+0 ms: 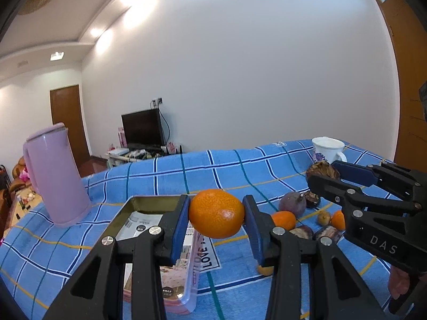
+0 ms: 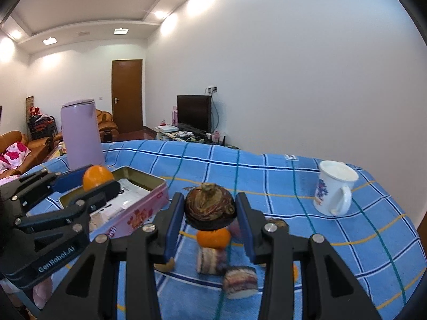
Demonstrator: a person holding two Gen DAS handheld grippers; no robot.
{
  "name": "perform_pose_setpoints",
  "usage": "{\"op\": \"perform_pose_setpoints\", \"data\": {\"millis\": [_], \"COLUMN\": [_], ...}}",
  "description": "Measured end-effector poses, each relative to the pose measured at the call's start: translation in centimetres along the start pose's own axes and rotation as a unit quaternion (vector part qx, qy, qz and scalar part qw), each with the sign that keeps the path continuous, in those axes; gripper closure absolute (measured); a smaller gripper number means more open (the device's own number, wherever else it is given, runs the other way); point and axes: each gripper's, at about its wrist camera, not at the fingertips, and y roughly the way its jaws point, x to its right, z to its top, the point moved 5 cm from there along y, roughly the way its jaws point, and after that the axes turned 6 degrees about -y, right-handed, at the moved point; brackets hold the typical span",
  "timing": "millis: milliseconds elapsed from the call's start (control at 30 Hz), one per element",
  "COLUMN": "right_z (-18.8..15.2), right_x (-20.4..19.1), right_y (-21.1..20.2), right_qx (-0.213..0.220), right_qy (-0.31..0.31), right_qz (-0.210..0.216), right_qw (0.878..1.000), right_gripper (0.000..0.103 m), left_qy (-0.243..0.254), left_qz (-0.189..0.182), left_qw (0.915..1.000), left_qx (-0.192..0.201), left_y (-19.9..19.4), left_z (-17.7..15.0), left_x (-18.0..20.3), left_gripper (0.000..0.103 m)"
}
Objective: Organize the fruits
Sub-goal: 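Carry the orange and mangosteen over the pink tin with both tools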
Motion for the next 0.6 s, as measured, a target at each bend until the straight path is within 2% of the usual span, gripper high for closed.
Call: {"op": "perform_pose_setpoints", "data": {"millis": [167,600], "right_z": [1.0,3.1], "right_x": [-1.3,-4.3], "right_y": [0.9,3.6], "right_qx": [0.000,0.003], "right_qy": [-0.009,-0.025], "right_qz": [0.014,0.044], "right_qw": [1.000,0.999], "right_gripper": [0.061,0.061], "left_qy": [-0.019,-0.031], "left_qz": [0.005,0.041], "left_qw": [0.9996,0.9984], "left_qx": [-0.020,-0.022], "left_y": [1.0,2.3], "left_z": [0.4,1.1], "left_x": [-2.2,-6.8], "left_gripper": [0.061,0.061]}}
